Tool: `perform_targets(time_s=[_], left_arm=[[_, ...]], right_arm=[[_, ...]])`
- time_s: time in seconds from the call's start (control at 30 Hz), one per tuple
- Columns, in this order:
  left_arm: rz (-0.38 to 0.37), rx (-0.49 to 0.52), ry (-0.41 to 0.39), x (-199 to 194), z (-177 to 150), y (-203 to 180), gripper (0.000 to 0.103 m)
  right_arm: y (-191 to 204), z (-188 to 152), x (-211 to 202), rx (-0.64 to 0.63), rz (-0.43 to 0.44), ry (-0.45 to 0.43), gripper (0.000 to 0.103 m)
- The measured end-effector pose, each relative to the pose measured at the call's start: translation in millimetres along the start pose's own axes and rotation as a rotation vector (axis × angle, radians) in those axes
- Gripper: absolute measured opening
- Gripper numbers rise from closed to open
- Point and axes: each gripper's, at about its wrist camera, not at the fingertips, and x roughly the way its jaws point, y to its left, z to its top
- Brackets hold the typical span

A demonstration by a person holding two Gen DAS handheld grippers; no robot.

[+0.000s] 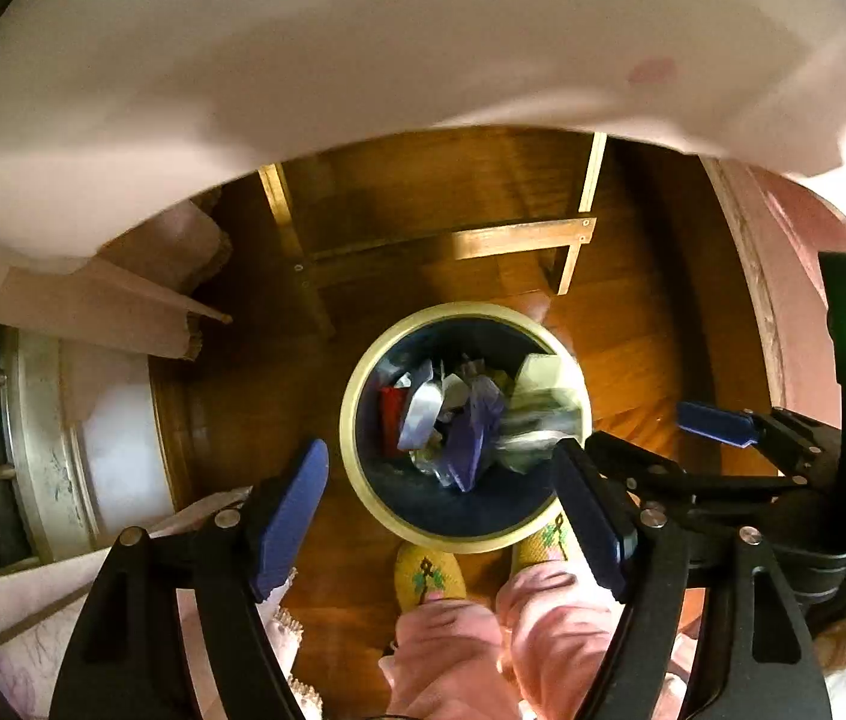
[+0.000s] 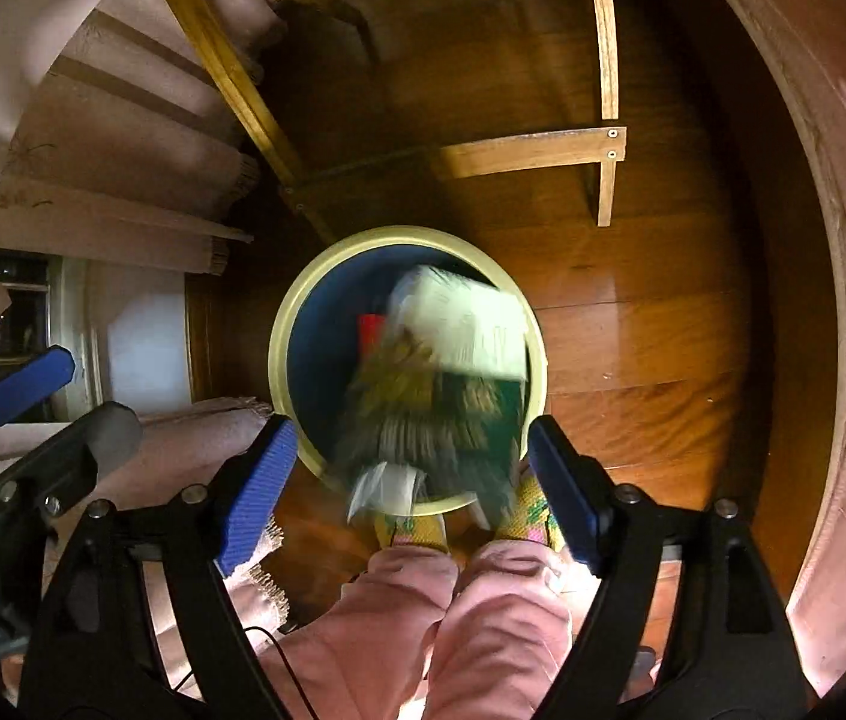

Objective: Collect trash
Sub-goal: 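Lower both tools over the bin and open them to drop the items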

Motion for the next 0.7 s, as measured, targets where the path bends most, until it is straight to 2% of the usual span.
perform_targets(time_s=[0.27,0.7], left_arm=[[0.012,-0.032,-0.073,-38,9,-6,0.081],[0.005,-0.057,-0.191,-188,11,-8,0.081]], right_arm=[[-1,3,-23,-0.014,-0.028,-0.036,0.080],[41,-7,-166,-0.019,-0.013,-0.143,0.080]])
